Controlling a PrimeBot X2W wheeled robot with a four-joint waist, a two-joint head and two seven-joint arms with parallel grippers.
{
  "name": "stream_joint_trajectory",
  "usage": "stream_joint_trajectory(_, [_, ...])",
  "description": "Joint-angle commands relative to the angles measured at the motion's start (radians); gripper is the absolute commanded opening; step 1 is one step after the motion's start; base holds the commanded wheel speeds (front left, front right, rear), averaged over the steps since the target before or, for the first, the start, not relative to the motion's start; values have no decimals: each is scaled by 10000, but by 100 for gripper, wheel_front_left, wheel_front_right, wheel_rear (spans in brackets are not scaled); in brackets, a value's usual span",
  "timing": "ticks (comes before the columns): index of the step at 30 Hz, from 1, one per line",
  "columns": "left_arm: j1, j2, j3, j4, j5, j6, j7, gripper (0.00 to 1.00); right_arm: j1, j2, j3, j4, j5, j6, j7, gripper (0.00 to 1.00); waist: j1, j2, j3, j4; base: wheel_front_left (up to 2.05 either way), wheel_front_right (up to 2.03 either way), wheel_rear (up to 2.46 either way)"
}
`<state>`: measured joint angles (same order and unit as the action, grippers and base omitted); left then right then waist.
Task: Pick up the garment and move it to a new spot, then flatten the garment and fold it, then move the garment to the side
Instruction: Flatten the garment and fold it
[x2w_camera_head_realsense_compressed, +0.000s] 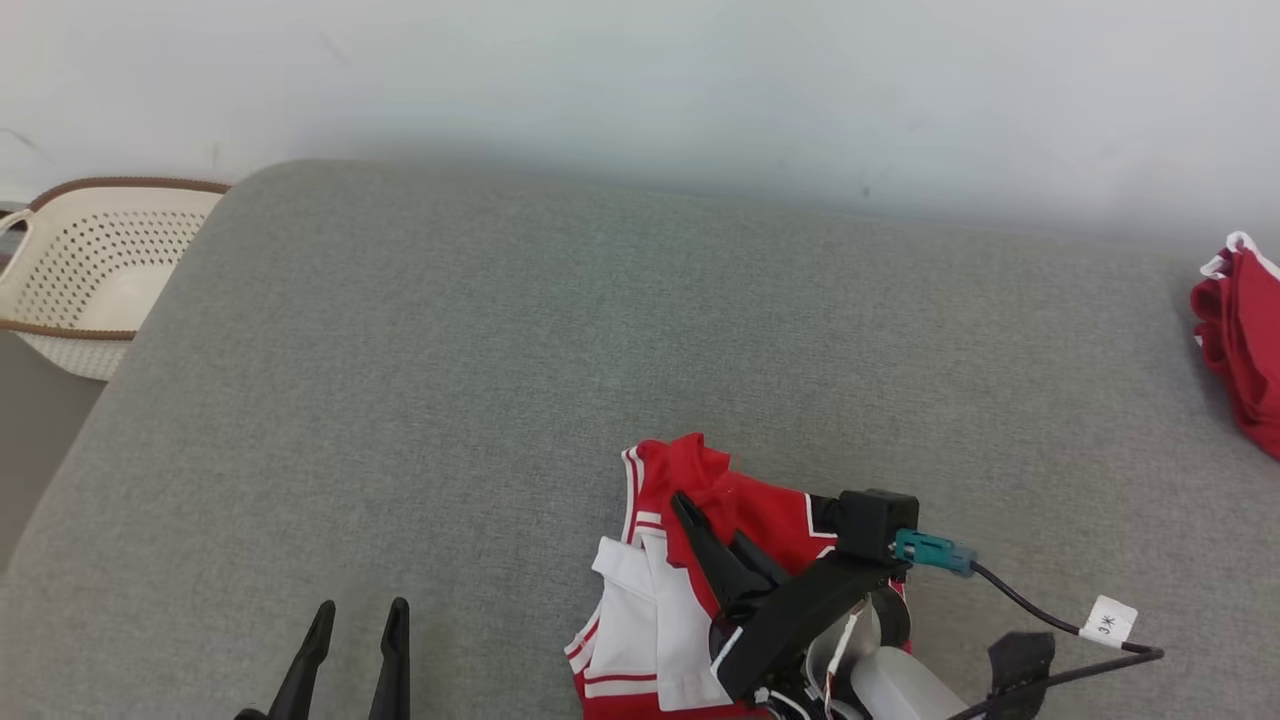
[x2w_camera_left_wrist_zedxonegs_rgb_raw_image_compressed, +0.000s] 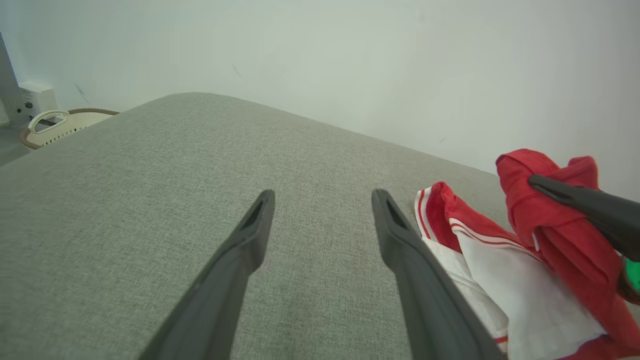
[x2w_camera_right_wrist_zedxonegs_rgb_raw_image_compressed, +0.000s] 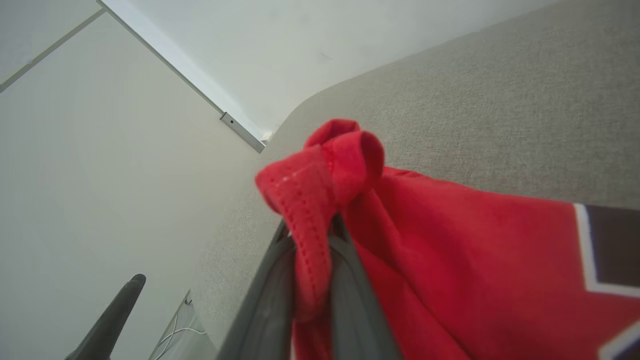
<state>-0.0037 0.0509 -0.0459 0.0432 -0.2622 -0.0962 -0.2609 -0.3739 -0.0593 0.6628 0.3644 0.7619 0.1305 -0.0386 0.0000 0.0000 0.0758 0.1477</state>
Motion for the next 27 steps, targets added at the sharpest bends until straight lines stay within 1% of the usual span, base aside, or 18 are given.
stream_joint_trajectory(1, [-59, -4, 5, 67, -32, -36, -49, 100, -195, 41, 69, 270, 121, 4, -191, 0, 0, 0, 31, 70, 0, 0, 0])
stream_joint_trajectory(5, [-148, -2, -52, 157, -55, -65, -49, 100, -610, 99, 318, 1203, 342, 4, -731, 0, 0, 0, 43, 151, 0, 0, 0])
stream_joint_trajectory(6, [-148, -2, -52, 157, -55, -65, -49, 100, -610, 99, 318, 1203, 342, 4, -731, 0, 0, 0, 43, 151, 0, 0, 0])
stream_joint_trajectory(8, [-169, -2, -88, 202, -80, -63, -49, 100, -759, 109, 607, 1472, 704, 4, -977, 0, 0, 0, 35, 179, 0, 0, 0])
stream_joint_trajectory(9, [-174, -2, -97, 223, -82, -58, -49, 100, -857, 97, 713, 1632, 823, 4, -1080, 18, 0, 0, 28, 188, 0, 0, 0])
stream_joint_trajectory(10, [-178, -3, -104, 252, -92, -58, -49, 100, -965, 89, 827, 1737, 915, 4, -1223, 42, 0, 0, 22, 193, 0, 0, 0])
stream_joint_trajectory(11, [-189, -3, -103, 269, -102, -57, -49, 100, -1045, 98, 958, 1777, 1083, 4, -1370, 87, 0, 0, 17, 191, 0, 0, 0])
stream_joint_trajectory(12, [-194, -1, -84, 278, -106, -57, -49, 100, -1109, 99, 1083, 1841, 1210, 4, -1468, 100, 0, 0, 9, 182, 0, 0, 0])
stream_joint_trajectory(16, [-69, -3, 0, 263, -122, -50, -49, 100, -1469, 89, 1352, 1823, 1398, 4, -1882, 100, 0, 0, -38, 98, 0, 0, 0])
stream_joint_trajectory(19, [40, -3, 68, 214, -142, -33, -49, 100, -1721, 75, 1189, 1725, 1158, 4, -2108, 100, 0, 0, -89, 13, 0, 0, 0])
stream_joint_trajectory(23, [88, -3, 144, 107, -108, -14, -49, 100, -1788, -383, 614, 1440, 630, 4, -2244, 100, 0, 0, -132, -83, 0, 0, 0])
stream_joint_trajectory(27, [222, -1, 292, -36, 42, 59, -49, 100, -1427, -957, -115, 1143, -144, 4, -2264, 100, 0, 0, -160, -169, 0, 0, 0])
